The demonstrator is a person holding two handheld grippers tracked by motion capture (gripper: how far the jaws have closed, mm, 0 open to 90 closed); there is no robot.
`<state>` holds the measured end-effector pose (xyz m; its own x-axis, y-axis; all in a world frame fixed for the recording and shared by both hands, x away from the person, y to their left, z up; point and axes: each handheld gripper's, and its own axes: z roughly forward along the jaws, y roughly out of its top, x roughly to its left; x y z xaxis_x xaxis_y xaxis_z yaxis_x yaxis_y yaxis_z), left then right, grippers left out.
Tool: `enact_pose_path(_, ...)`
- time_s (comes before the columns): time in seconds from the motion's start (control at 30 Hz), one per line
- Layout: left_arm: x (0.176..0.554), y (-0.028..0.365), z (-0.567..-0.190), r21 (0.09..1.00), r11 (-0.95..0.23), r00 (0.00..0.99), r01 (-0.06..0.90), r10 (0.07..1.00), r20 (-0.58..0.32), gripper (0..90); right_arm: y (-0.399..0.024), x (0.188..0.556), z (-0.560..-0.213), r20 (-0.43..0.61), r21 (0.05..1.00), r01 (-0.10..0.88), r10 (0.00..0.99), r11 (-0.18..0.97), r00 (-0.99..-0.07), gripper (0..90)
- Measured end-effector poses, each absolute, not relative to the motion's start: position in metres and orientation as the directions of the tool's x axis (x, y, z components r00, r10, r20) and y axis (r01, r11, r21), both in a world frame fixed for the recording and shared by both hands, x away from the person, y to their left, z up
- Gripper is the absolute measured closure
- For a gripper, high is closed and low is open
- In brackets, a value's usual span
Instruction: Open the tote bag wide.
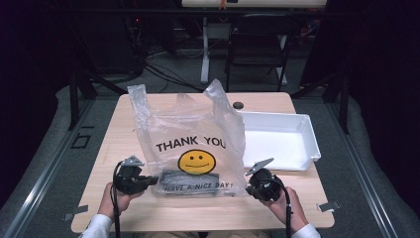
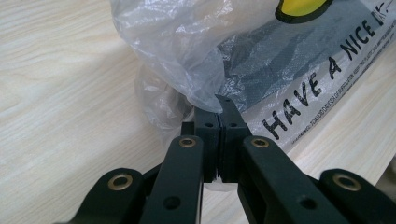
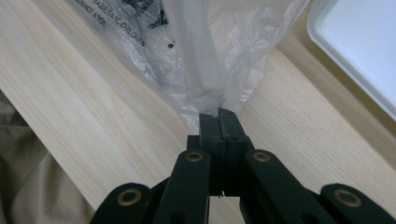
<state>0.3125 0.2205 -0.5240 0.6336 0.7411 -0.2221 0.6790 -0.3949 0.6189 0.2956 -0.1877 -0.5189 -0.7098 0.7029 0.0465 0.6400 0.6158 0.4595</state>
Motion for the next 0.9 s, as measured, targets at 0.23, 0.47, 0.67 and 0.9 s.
enact_pose_path(0.23, 0.312, 0.219, -0.524, 0.619, -0.400, 0.636, 0.676, 0.741, -0.216, 89.2, -0.190, 0.297, -0.517, 0.054, 0.465, 0.643, 0.706, 0.608, -0.706, 90.0)
enact_pose_path(0.47, 0.312, 0.219, -0.524, 0.615, -0.407, 0.640, 0.676, 0.738, -0.215, 89.2, -0.194, 0.292, -0.500, 0.093, 0.543, 0.614, 0.685, 0.573, -0.722, 43.8)
enact_pose_path(0.67, 0.312, 0.218, -0.524, 0.606, -0.414, 0.643, 0.679, 0.734, -0.218, 89.2, -0.182, 0.287, -0.477, 0.043, 0.651, 0.532, 0.673, 0.542, -0.738, 44.8)
enact_pose_path(0.9, 0.310, 0.216, -0.523, 0.596, -0.434, 0.653, 0.676, 0.728, -0.211, 87.1, -0.173, 0.296, -0.480, -0.002, 0.670, 0.496, 0.670, 0.553, -0.742, 87.2)
